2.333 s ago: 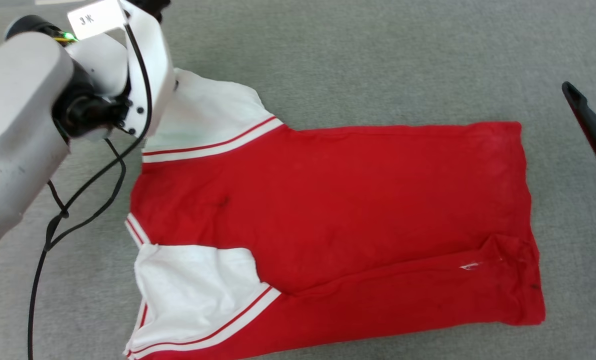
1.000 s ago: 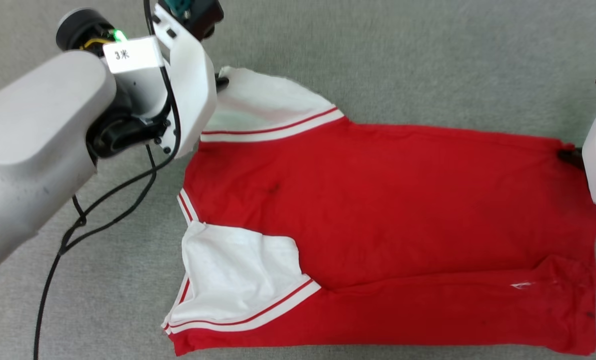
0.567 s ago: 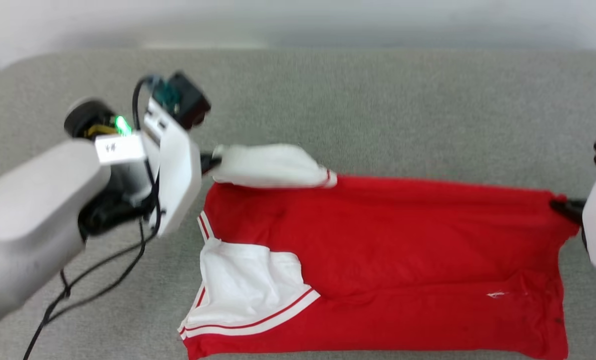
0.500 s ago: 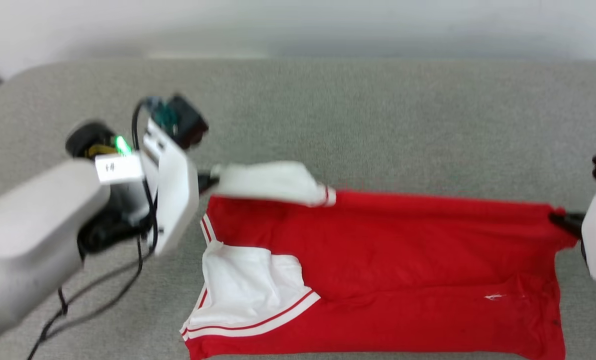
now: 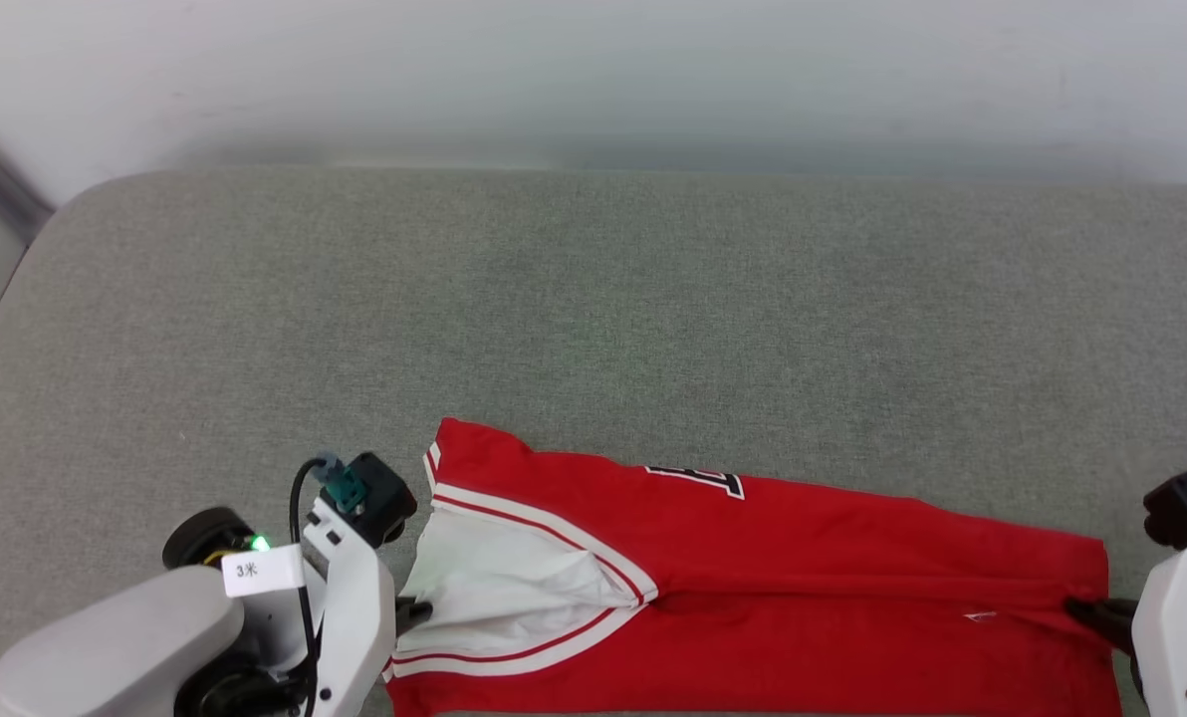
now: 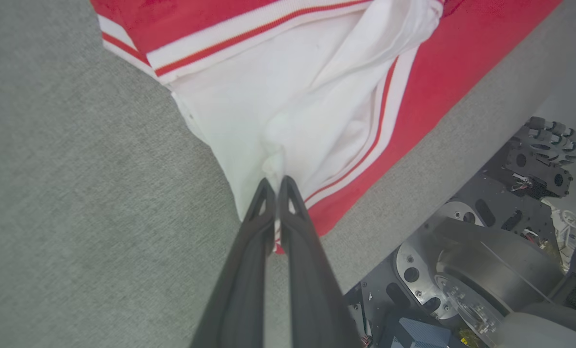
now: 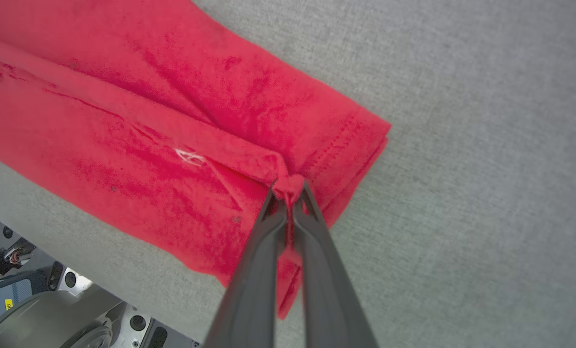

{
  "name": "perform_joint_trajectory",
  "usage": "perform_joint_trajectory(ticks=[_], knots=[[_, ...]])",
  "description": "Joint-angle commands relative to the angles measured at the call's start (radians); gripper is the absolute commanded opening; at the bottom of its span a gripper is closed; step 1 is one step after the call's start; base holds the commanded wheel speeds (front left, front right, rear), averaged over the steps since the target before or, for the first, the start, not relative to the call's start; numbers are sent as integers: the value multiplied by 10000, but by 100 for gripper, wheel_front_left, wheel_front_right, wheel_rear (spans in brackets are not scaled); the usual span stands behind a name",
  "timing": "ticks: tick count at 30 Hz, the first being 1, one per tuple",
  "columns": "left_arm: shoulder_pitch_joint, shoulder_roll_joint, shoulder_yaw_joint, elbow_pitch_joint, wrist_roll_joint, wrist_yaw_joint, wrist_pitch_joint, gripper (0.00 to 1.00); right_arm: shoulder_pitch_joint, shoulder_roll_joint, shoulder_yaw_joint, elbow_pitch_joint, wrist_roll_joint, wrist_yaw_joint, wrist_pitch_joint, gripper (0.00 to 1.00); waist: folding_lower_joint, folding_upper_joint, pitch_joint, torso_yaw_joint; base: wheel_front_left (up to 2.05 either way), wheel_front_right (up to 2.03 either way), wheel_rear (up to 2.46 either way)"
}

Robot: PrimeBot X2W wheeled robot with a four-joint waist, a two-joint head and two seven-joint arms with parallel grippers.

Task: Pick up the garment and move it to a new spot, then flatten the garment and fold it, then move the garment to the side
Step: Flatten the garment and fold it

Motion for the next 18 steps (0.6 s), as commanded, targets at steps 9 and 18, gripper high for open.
perform_joint_trajectory(ticks=[9,18], knots=[[967,-555,25,1149,-249,-41,-590,0,338,513,461,564,-254,-4,-157,0,1,0,317,-132,0,0,0],[1273,-419,714,755,499,1033,-2812,100,527,3,-241,-229,146,-4,-1051,100,1,0,-322,-213,0,0,0]])
